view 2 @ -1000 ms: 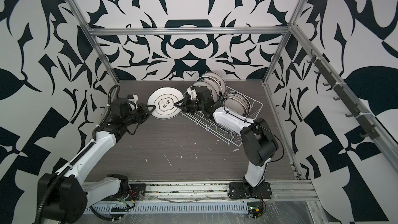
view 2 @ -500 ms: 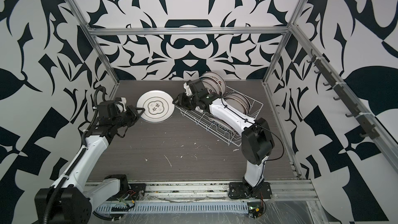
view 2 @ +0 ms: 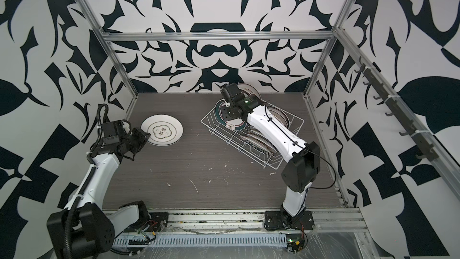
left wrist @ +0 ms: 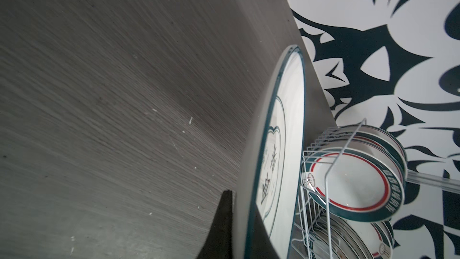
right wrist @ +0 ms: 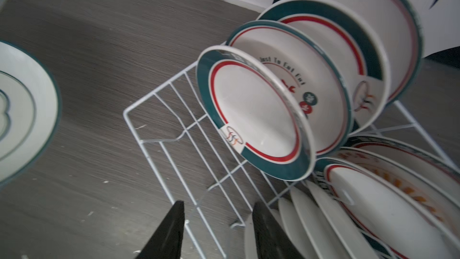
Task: Unload the plates from the dish rack
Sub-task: Place a plate at the middle-left of the table.
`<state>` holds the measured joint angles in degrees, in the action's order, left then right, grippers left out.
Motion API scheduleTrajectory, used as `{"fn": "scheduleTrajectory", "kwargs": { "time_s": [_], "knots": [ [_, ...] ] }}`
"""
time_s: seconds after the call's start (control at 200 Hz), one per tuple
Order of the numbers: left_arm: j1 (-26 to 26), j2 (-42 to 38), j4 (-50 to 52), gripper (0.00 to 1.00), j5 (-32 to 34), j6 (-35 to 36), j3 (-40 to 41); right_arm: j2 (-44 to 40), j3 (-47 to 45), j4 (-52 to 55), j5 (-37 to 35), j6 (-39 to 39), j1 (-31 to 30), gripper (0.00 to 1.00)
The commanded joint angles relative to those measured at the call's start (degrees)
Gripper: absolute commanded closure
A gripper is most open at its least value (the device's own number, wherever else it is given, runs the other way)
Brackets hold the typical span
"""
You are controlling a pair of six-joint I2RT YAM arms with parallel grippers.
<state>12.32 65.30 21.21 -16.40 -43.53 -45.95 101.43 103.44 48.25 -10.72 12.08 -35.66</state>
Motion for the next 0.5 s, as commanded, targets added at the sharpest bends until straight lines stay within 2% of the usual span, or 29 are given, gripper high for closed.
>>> {"fn": "scheduleTrajectory", "kwargs": {
  "time_s": [0.0, 0.235, 0.495],
  "knots": [
    [1.24, 2.87, -2.95, 1.0, 1.34, 0.64, -2.03, -2.17, -0.17, 2.89, -7.41, -6.21, 0.06, 0.51],
    [3.57, 10.66, -5.5, 1.0, 3.12, 1.75, -2.36, -0.82, -0.01, 5.04, -7.9, -7.48, 0.77, 0.5],
    [5.44, 14.83, -6.8, 1.0, 2.77, 1.54, -2.75, -0.75, -1.28, 4.78, -5.73, -7.67, 2.3, 0.48]
  ]
}}
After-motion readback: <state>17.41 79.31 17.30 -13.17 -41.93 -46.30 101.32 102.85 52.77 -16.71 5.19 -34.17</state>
